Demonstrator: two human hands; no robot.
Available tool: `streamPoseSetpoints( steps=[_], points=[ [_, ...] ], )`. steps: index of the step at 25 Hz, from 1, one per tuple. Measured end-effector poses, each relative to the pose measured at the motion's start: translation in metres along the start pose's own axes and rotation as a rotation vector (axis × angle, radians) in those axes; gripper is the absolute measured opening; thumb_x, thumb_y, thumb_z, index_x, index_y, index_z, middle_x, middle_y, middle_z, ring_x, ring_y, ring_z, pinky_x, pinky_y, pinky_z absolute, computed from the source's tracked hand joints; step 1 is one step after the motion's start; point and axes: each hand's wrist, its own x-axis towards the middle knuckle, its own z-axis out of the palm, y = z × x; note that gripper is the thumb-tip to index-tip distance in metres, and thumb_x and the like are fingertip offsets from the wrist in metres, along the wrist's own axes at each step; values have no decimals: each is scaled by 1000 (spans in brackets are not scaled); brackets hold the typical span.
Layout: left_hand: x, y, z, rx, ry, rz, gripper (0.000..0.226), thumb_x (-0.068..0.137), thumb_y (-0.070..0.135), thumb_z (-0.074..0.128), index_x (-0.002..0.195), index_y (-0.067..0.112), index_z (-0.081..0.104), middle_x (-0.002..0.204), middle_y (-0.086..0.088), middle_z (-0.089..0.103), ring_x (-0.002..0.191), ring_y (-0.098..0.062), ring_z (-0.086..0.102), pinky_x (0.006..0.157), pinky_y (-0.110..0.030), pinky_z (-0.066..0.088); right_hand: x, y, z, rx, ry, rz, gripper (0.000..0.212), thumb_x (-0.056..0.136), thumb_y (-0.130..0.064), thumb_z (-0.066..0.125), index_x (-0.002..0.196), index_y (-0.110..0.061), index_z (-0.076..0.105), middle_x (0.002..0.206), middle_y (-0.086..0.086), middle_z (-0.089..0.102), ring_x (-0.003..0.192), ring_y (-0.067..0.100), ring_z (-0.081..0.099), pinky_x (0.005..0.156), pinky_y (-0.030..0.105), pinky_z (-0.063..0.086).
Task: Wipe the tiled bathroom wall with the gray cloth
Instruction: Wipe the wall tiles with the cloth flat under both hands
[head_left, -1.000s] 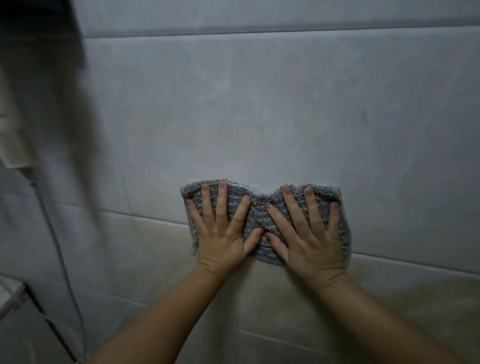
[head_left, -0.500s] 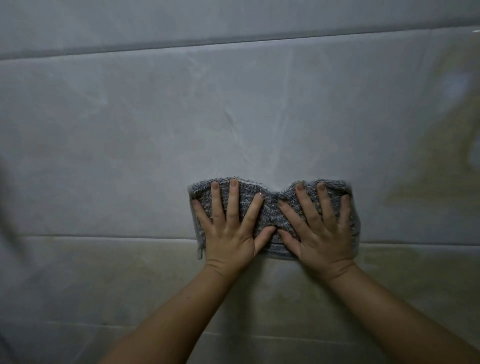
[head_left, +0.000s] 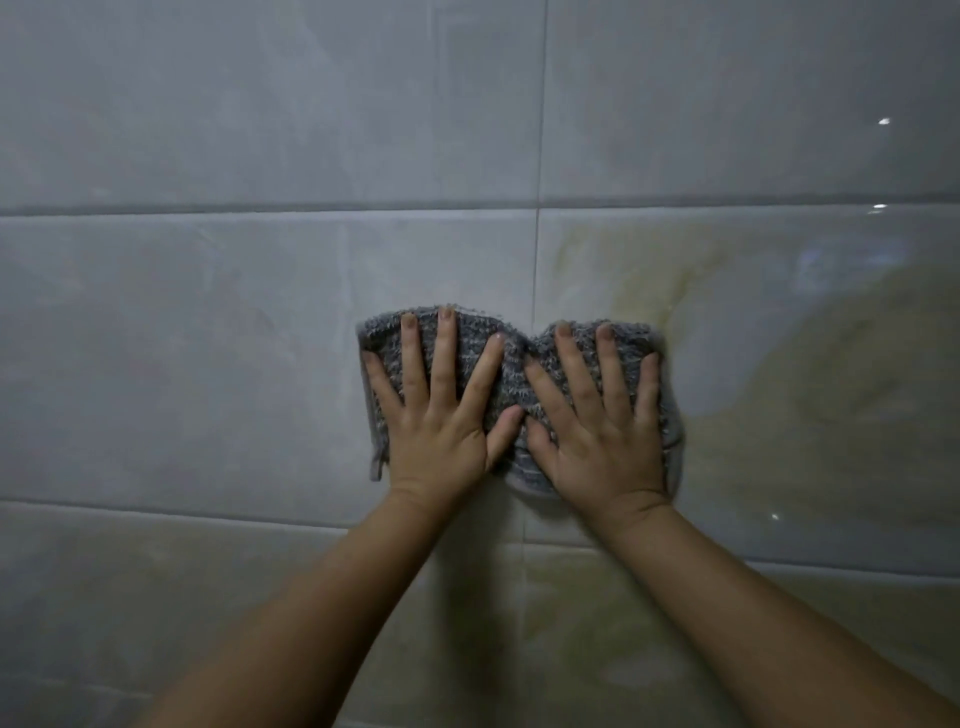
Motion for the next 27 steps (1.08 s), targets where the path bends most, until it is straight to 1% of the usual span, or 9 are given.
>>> streamPoseSetpoints(
  steps=[4,7,9,13,17,19,21,24,27],
  points=[
    [41,49,-3,-7,18,-56,65,99,64,28,154,30,20,161,-14,12,147,-44,12,114,-70,5,17,58,-16,-2,4,73,60,94,-45,44,149,-27,29,158,6,20,146,34,16,117,57,4],
    [6,65,2,-18,-39,21,69,98,66,27,157,33,12,165,-11,2,149,-42,6,113,-72,8,-27,62,-18,-29,-60,88,61,93,-48,40,148,-26,30,162,7,9,149,33,3,116,60,3],
    [-6,59,4,-10,-40,89,70,97,68,28,156,33,14,165,-10,-1,150,-41,6,112,-72,11,-42,57,-18,-56,-92,45,61,91,-49,42,147,-26,31,163,7,6,149,33,1,115,63,5],
    [54,47,-8,-36,49,93,66,98,65,30,154,31,22,163,-14,16,148,-43,15,113,-72,11,19,63,-21,-34,-41,40,57,90,-45,44,144,-27,35,158,6,22,146,36,15,114,64,9],
    [131,67,-18,-40,125,66,63,98,61,35,153,31,30,161,-13,24,148,-42,17,114,-70,10,77,104,-31,-47,20,172,60,92,-44,42,149,-26,33,160,9,22,147,35,15,116,62,10],
    [127,78,-16,-66,127,78,64,97,61,36,153,31,31,161,-12,23,148,-41,16,115,-68,7,63,111,-32,-71,36,279,62,93,-45,42,150,-24,30,160,11,20,148,36,13,116,62,10],
    [94,79,-9,-87,100,128,66,97,61,39,153,30,31,161,-12,22,149,-39,13,116,-68,5,30,96,-30,-81,26,344,64,91,-45,43,150,-23,29,160,13,19,147,39,12,115,64,12],
    [54,68,-2,-72,61,190,69,96,63,38,154,28,28,162,-14,19,149,-40,9,115,-69,4,-3,73,-28,-71,-31,283,64,87,-44,47,146,-23,33,158,13,21,146,43,13,111,70,13],
    [80,75,-8,-59,92,147,67,97,64,36,154,28,31,161,-16,21,148,-43,14,113,-72,8,23,79,-35,-3,-32,333,61,85,-47,47,142,-26,38,158,11,23,146,45,9,111,71,6]
  ],
)
